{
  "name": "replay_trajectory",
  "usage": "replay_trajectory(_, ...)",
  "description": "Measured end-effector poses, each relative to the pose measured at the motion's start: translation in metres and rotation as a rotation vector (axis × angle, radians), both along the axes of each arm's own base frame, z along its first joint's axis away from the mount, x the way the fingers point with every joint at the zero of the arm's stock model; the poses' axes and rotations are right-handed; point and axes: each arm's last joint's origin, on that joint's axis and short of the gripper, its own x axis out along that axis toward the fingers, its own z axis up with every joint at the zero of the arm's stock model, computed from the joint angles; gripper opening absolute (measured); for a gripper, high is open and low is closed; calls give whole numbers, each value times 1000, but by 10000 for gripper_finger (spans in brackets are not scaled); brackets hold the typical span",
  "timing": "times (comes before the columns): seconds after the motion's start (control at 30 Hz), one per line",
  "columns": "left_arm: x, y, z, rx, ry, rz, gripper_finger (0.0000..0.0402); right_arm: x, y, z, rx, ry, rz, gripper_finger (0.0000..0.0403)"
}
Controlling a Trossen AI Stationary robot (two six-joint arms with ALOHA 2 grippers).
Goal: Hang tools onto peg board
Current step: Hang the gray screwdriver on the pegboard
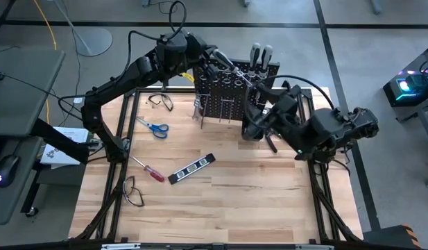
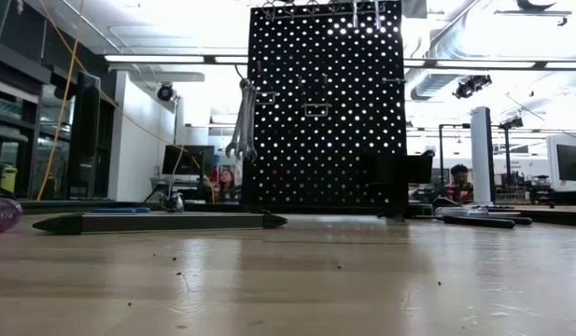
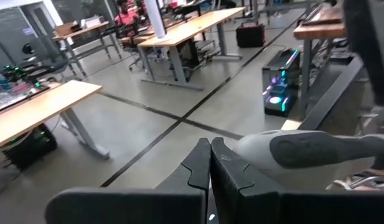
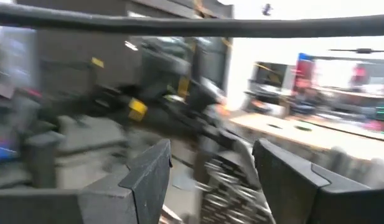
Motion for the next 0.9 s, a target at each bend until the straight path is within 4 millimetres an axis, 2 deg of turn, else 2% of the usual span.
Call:
replay_trajectory(0.17, 1, -1, 2, -12, -40, -20, 0, -1, -2, -8, 6, 87, -126, 222)
replay_trajectory(0.3, 2, -2, 3, -31, -63, -34, 0, 1, -2, -19, 40, 103, -126, 221)
replay_trajectory(0.47, 3, -5, 3, -30, -64, -44, 0, 2, -8, -44, 162, 120, -58, 202)
replay_trajectory(0.63, 3, -6, 3, -31, -64, -49, 0, -4, -21, -68, 255, 243, -53, 177)
replay_trajectory(0.9, 4, -6, 4, -41, -84, -47, 0, -3, -39, -77, 262, 347, -86, 170)
